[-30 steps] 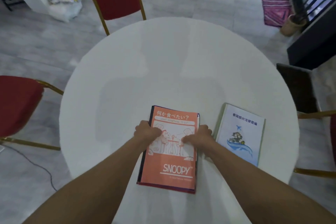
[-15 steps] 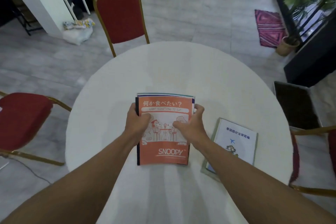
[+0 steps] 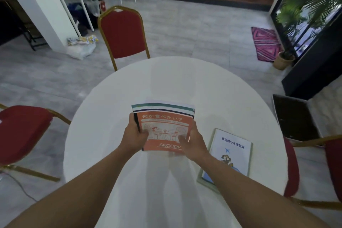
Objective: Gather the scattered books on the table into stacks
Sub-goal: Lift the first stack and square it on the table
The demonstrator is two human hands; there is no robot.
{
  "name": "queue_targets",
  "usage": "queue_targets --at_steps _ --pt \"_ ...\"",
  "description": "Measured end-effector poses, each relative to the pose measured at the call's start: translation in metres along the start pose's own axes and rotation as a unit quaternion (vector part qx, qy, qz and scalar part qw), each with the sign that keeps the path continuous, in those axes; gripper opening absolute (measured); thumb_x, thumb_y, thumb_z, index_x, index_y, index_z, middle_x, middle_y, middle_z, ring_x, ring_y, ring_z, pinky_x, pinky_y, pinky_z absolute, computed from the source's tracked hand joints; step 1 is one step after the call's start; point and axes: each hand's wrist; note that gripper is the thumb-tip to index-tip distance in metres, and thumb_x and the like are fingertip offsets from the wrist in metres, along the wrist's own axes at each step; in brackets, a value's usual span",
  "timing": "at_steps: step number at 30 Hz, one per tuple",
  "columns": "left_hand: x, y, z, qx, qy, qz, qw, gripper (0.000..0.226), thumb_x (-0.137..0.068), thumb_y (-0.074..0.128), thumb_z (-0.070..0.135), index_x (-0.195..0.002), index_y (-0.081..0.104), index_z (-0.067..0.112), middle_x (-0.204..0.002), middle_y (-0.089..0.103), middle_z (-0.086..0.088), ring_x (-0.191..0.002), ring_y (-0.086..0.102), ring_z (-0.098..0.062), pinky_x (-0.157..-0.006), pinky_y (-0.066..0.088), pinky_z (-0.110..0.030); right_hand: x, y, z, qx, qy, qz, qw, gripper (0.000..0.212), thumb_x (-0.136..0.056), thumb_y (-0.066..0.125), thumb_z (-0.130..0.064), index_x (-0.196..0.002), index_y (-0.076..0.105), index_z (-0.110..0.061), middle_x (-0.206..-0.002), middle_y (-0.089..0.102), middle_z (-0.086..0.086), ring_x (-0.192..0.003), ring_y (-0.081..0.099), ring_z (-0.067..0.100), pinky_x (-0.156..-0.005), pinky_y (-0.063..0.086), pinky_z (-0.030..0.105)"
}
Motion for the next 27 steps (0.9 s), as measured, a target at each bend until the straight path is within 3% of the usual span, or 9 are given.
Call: queue_targets --at_steps 2,6,8,11,14,19,24,27 --pt "-0.002 -0.003 -0.001 -0.017 0.000 -0.004 1.000 0.056 -0.087 0.054 -0.003 -0.126 0.035 0.033 -0.105 0.060 0.018 -0.097 0.062 -0.010 -0.062 0.056 -0.024 0.001 0.000 0.001 0.008 0.000 0.002 1.000 0.040 -0.095 0.054 -0.008 -0.126 0.039 -0.027 -0.117 0.064 -0.004 -0.105 0.062 0.015 -0.085 0.053 0.026" --pt "-0.004 -0.004 -0.002 -0.029 0.003 0.001 1.000 0.056 -0.085 0.053 -0.005 -0.126 0.037 0.029 -0.106 0.060 0.018 -0.099 0.061 -0.009 -0.070 0.054 -0.021 0.000 -0.003 -0.001 0.022 -0.021 0.017 0.999 0.040 -0.095 0.054 -0.008 -0.128 0.042 -0.025 -0.116 0.064 -0.005 -0.102 0.060 0.012 -0.079 0.047 0.017" --pt "-0.004 -0.002 -0.004 -0.040 0.001 0.002 0.999 0.054 -0.084 0.053 -0.003 -0.126 0.040 0.027 -0.104 0.060 0.019 -0.096 0.061 -0.007 -0.063 0.051 -0.015 0.002 -0.003 0.002 0.013 -0.009 0.014 1.000 0.040 -0.093 0.056 -0.007 -0.125 0.041 -0.027 -0.116 0.063 -0.006 -0.105 0.060 0.012 -0.080 0.046 0.015" --pt "-0.003 0.000 -0.009 -0.037 0.000 -0.007 0.999 0.048 -0.087 0.055 0.004 -0.127 0.043 0.028 -0.105 0.061 0.018 -0.093 0.061 -0.002 -0.049 0.049 -0.009 0.002 -0.002 0.005 0.003 0.018 -0.003 1.000 0.046 -0.091 0.061 -0.006 -0.125 0.038 -0.027 -0.122 0.063 -0.003 -0.113 0.060 0.017 -0.090 0.051 0.027" --pt "-0.004 0.000 -0.010 -0.036 -0.001 -0.003 0.999 0.042 -0.090 0.056 0.005 -0.125 0.048 0.026 -0.107 0.063 0.014 -0.097 0.062 -0.011 -0.060 0.051 -0.015 0.001 -0.001 0.005 0.015 0.030 0.006 0.999 0.045 -0.092 0.058 -0.005 -0.128 0.041 -0.025 -0.123 0.063 -0.002 -0.113 0.059 0.018 -0.089 0.048 0.027" --pt "-0.006 -0.004 -0.012 -0.043 0.006 -0.003 0.999 0.039 -0.090 0.058 0.003 -0.120 0.050 0.028 -0.106 0.062 0.015 -0.100 0.060 -0.015 -0.073 0.050 -0.021 0.002 -0.002 0.004 0.032 0.010 0.019 0.999 0.044 -0.092 0.057 -0.004 -0.128 0.044 -0.025 -0.118 0.061 -0.007 -0.104 0.056 0.011 -0.077 0.041 0.012" --pt "-0.008 0.001 -0.009 -0.025 -0.003 -0.030 0.999 0.041 -0.091 0.061 0.013 -0.121 0.045 0.036 -0.106 0.061 0.018 -0.099 0.060 -0.013 -0.064 0.049 -0.018 0.004 0.001 0.009 0.023 0.052 0.021 0.998 0.042 -0.093 0.060 -0.009 -0.126 0.040 -0.026 -0.122 0.062 -0.004 -0.107 0.056 0.014 -0.085 0.046 0.024" --pt "-0.008 0.003 -0.007 -0.019 -0.002 -0.024 1.000 0.040 -0.090 0.064 0.014 -0.118 0.047 0.036 -0.100 0.060 0.024 -0.094 0.060 -0.010 -0.063 0.049 -0.016 0.005 0.002 0.012 0.035 0.057 0.028 0.997 0.038 -0.095 0.059 -0.011 -0.128 0.044 -0.022 -0.123 0.062 -0.002 -0.104 0.055 0.013 -0.084 0.045 0.025"
Point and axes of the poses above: each hand's wrist, its own x-axis away from the middle knuckle, its own y-axis out of the palm, z = x × y
